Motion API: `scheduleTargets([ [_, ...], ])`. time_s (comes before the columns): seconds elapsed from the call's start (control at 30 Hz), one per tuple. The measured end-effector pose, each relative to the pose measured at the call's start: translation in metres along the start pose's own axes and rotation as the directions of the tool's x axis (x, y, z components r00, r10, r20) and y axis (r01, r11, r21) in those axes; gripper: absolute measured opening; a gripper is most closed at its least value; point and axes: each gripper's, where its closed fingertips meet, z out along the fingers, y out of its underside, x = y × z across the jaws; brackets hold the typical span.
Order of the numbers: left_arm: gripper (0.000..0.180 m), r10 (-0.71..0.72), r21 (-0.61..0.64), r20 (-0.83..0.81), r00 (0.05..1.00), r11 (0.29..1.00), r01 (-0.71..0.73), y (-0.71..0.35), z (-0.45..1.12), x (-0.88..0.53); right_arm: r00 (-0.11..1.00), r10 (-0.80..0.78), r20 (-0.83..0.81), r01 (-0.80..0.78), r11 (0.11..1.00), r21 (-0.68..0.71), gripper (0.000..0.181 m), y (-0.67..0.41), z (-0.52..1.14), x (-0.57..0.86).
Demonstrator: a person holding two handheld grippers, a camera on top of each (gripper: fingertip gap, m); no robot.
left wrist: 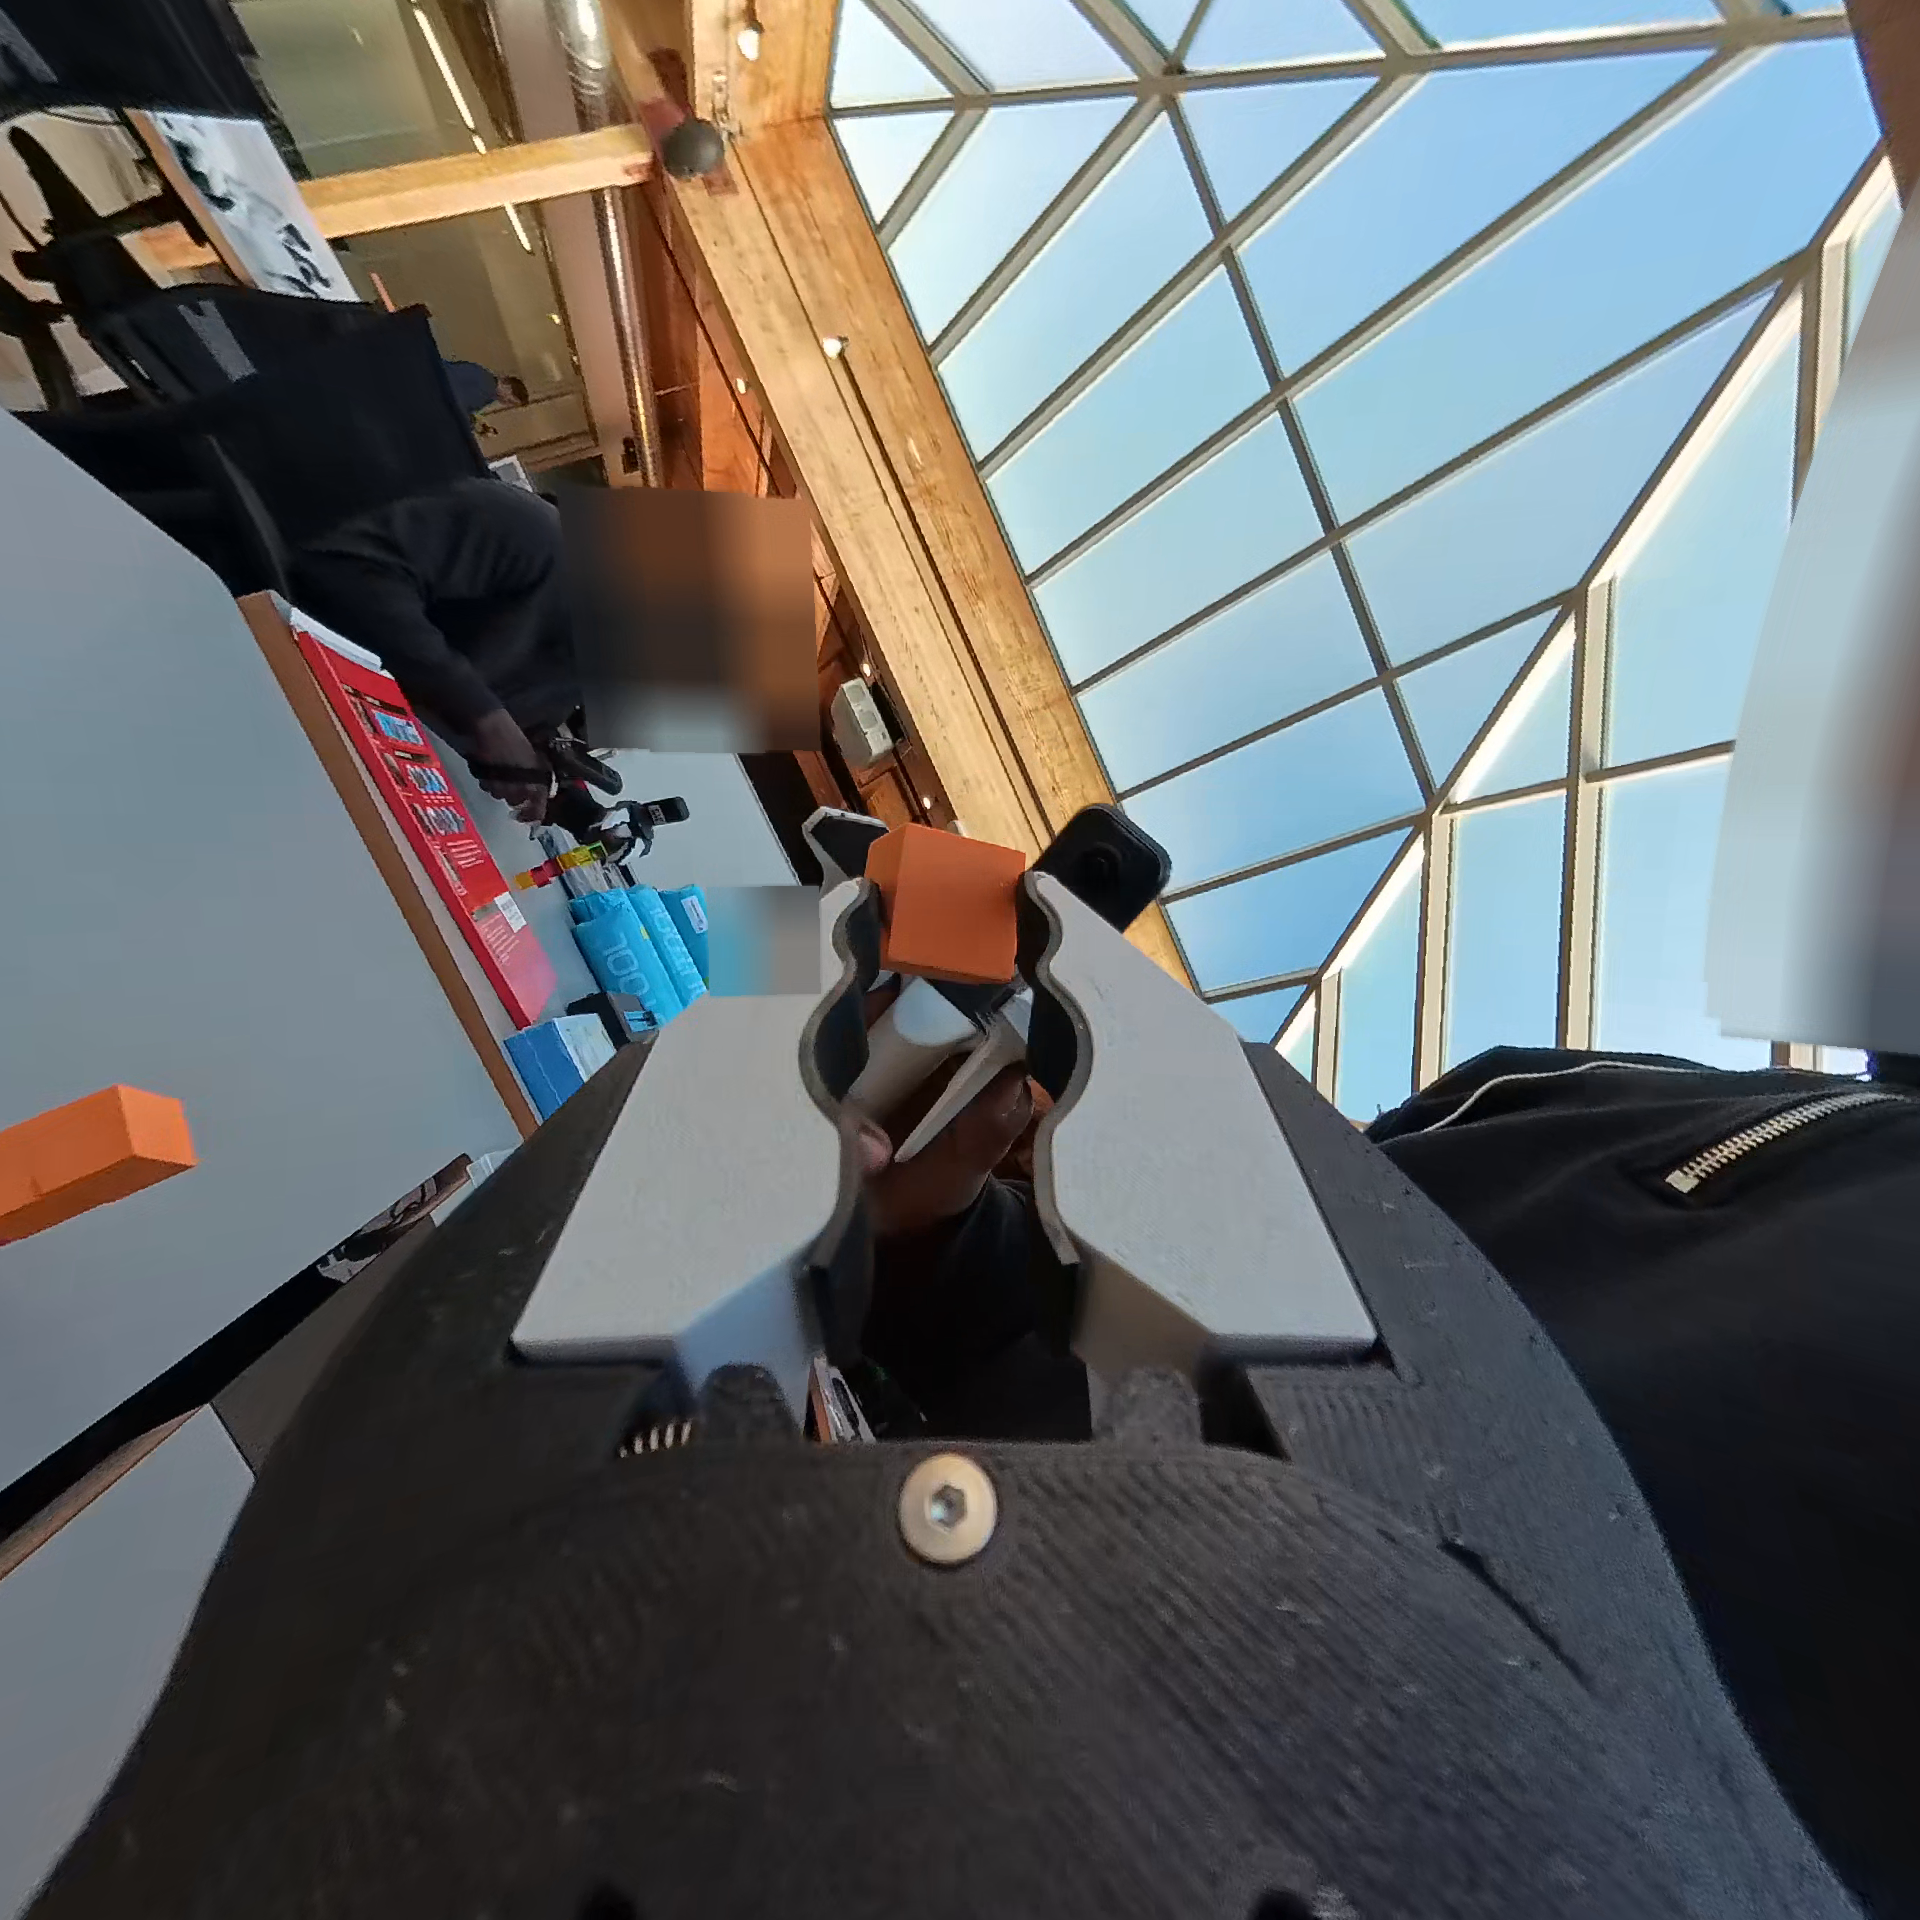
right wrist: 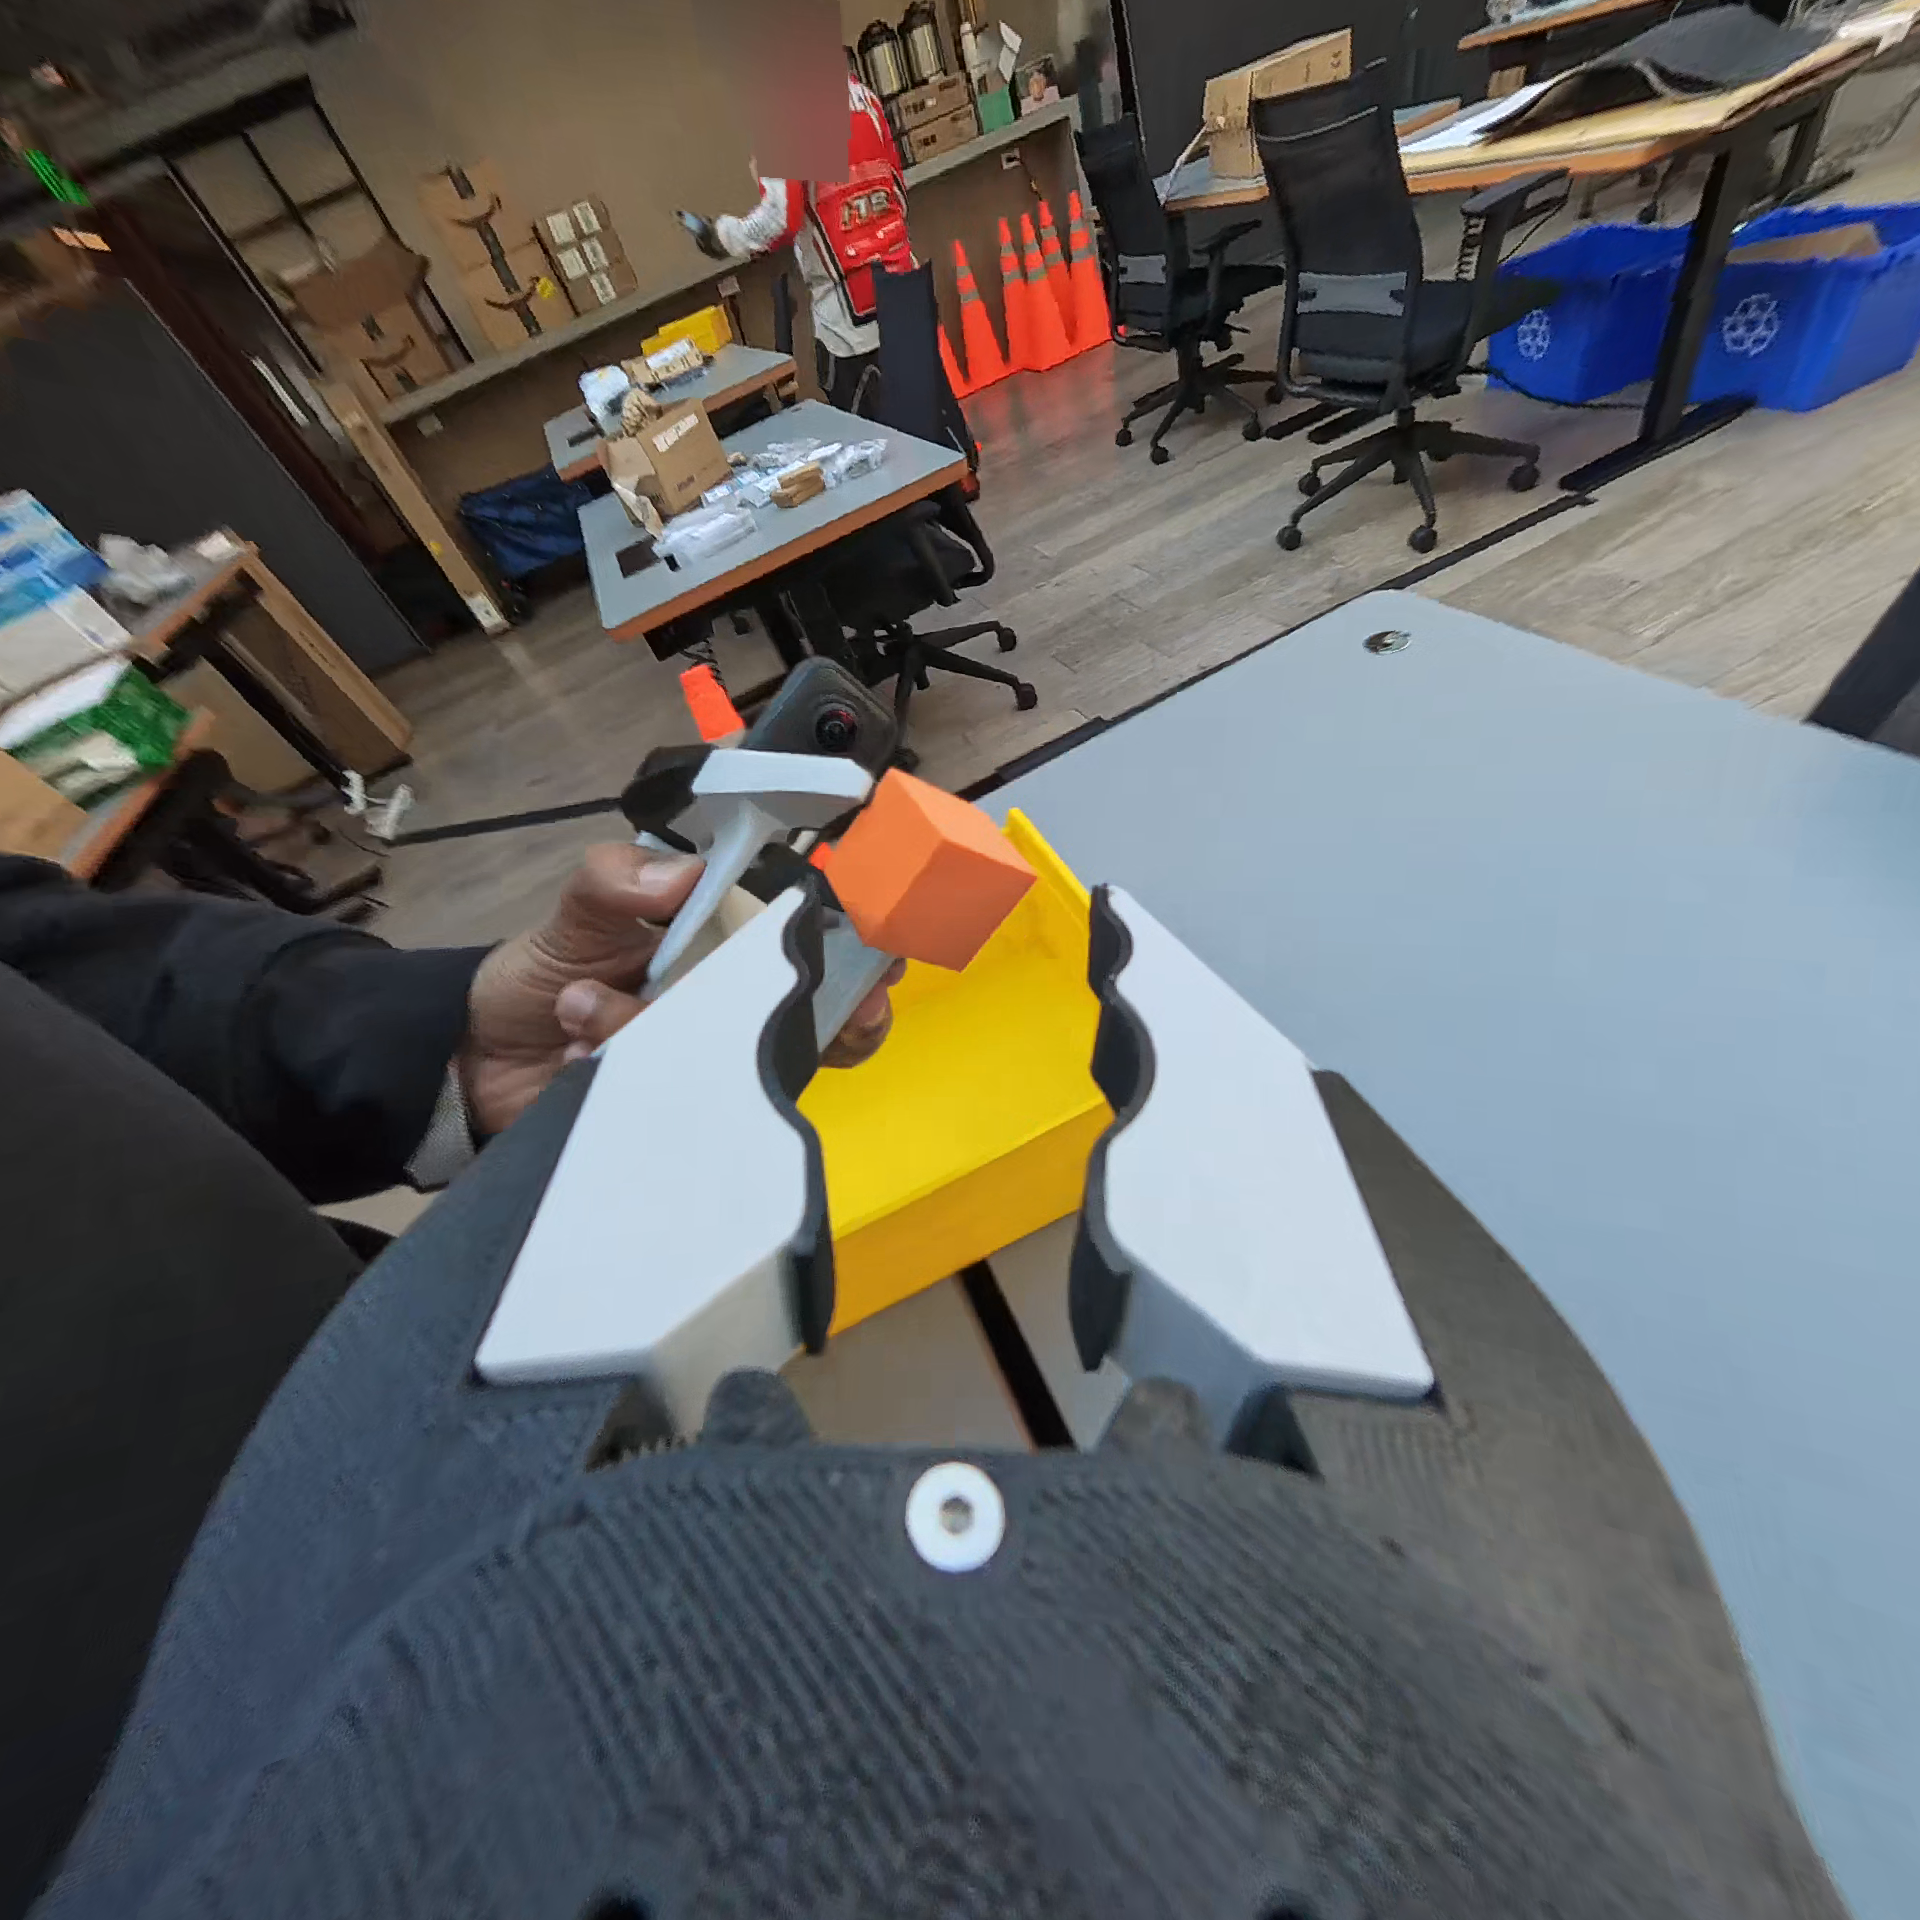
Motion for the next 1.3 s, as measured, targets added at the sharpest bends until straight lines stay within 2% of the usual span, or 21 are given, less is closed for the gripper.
scheduleTargets([
  [0.1, 0.022, 0.036, -0.063, -0.018, 0.999, 0.997, -0.037, 0.010, 0.006, 0.002, 0.980, 0.180, 0.090, -0.185, 0.981, 0.052, 0.042, -0.006, -0.007, -0.005],
  [0.17, 0.021, 0.062, -0.107, -0.024, 0.998, 0.992, -0.064, 0.016, 0.008, 0.003, 0.964, 0.237, 0.124, -0.246, 0.967, 0.065, 0.035, -0.008, -0.013, -0.006],
  [0.3, 0.022, 0.088, -0.178, -0.019, 0.996, 0.980, -0.090, 0.025, 0.010, 0.001, 0.959, 0.249, 0.138, -0.255, 0.967, 0.022, 0.025, 0.001, -0.024, -0.007],
  [0.37, 0.022, 0.120, -0.203, 0.037, 0.992, 0.973, -0.110, 0.028, 0.010, -0.008, 0.959, 0.253, 0.130, -0.255, 0.967, 0.001, 0.025, 0.005, -0.031, -0.005],
  [0.47, 0.038, 0.144, -0.208, 0.122, 0.982, 0.971, -0.117, 0.027, 0.006, -0.022, 0.958, 0.279, 0.064, -0.280, 0.960, 0.009, 0.025, 0.012, -0.048, 0.012],
  [0.53, 0.039, 0.152, -0.202, 0.159, 0.975, 0.972, -0.119, 0.025, 0.001, -0.027, 0.965, 0.247, -0.090, -0.249, 0.969, -0.007, 0.024, 0.028, -0.066, 0.044],
  [0.63, 0.039, 0.158, -0.201, 0.186, 0.970, 0.972, -0.120, 0.024, -0.007, -0.031, 0.908, 0.013, -0.418, -0.098, 0.978, -0.182, 0.025, 0.088, -0.109, 0.115],
  [0.67, 0.038, 0.153, -0.199, 0.194, 0.969, 0.973, -0.114, 0.024, -0.009, -0.033, 0.882, -0.060, -0.468, -0.059, 0.970, -0.235, 0.025, 0.107, -0.120, 0.131],
  [0.73, 0.038, 0.131, -0.193, 0.202, 0.971, 0.977, -0.091, 0.024, -0.012, -0.035, 0.869, -0.106, -0.484, -0.032, 0.963, -0.267, 0.025, 0.133, -0.127, 0.142],
  [0.9, 0.038, 0.139, -0.214, 0.222, 0.965, 0.973, -0.091, 0.029, -0.014, -0.036, 0.881, -0.111, -0.460, 0.008, 0.976, -0.219, 0.025, 0.150, -0.105, 0.140],
  [1.07, 0.037, 0.132, -0.216, 0.221, 0.966, 0.973, -0.084, 0.035, -0.013, -0.032, 0.851, -0.205, -0.484, 0.053, 0.950, -0.308, 0.025, 0.180, -0.098, 0.155],
  [1.3, 0.036, 0.133, -0.219, 0.240, 0.962, 0.972, -0.080, 0.042, -0.020, -0.032, 0.846, -0.209, -0.491, 0.061, 0.952, -0.300, 0.025, 0.186, -0.096, 0.155],
])
